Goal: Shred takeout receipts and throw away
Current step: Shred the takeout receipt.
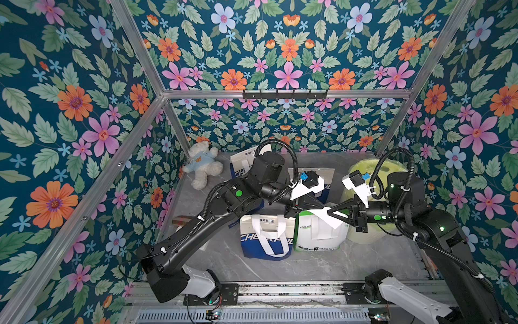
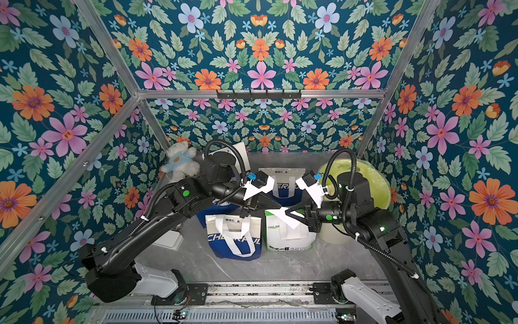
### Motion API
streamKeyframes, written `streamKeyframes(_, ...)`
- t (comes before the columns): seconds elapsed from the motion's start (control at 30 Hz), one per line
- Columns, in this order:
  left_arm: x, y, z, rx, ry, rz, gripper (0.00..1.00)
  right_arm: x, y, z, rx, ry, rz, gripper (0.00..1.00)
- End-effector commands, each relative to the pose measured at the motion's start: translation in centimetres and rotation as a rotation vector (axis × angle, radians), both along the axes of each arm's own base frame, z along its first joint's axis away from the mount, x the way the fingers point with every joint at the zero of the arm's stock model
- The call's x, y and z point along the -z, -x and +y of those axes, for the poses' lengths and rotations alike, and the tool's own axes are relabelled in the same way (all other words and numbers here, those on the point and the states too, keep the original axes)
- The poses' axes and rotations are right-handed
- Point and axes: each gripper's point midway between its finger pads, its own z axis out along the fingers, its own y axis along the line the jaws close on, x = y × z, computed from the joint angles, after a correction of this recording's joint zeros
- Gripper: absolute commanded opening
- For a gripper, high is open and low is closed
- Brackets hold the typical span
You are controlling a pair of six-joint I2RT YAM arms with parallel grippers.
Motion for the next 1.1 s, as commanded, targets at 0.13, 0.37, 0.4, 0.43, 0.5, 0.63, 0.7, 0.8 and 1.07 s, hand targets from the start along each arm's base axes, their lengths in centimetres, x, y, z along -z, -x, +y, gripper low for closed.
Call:
streamKeyframes(0.13,0.0,-0.3,-0.1,-0.021,0.022,0.015,0.0,-1.8,-0.2,0.2,0.001,-0.051,-0.081,0.23)
streamKeyframes(0.37,-0.6,-0.3,0.1,-0.037,0.056,0.003,0.0,-1.8,-0.4,0.6,-0.022,-0.065,-0.061,0.17)
streamKeyframes(0.4,-0.7,-0.3,0.1,-0.039,0.061,0.003,0.0,-1.8,-0.4,0.6,-0.023,-0.069,-0.061,0.19)
streamKeyframes(0.43,-0.7,-0.2,0.2,-0.037,0.065,0.005,0.0,-1.8,-0.5,0.7,-0.022,-0.072,-0.061,0.21)
streamKeyframes(0.5,-0.7,-0.3,0.1,-0.036,0.071,0.005,0.0,-1.8,-0.6,0.8,-0.027,-0.08,-0.056,0.22)
streamKeyframes(0.63,-0.6,-0.3,-0.1,-0.031,0.071,0.016,0.0,-2.1,-0.8,1.0,-0.027,-0.094,-0.06,0.21)
streamKeyframes(0.7,-0.5,-0.3,-0.2,-0.027,0.069,0.02,0.0,-2.4,-0.8,1.0,-0.03,-0.105,-0.068,0.19)
streamKeyframes(0.8,-0.5,-0.3,-0.2,-0.028,0.073,0.02,0.0,-2.4,-0.9,1.2,-0.034,-0.111,-0.063,0.16)
streamKeyframes(1.07,-0.7,-0.3,-0.1,-0.03,0.085,0.018,0.0,-1.7,-1.2,1.3,-0.031,-0.11,-0.04,0.11)
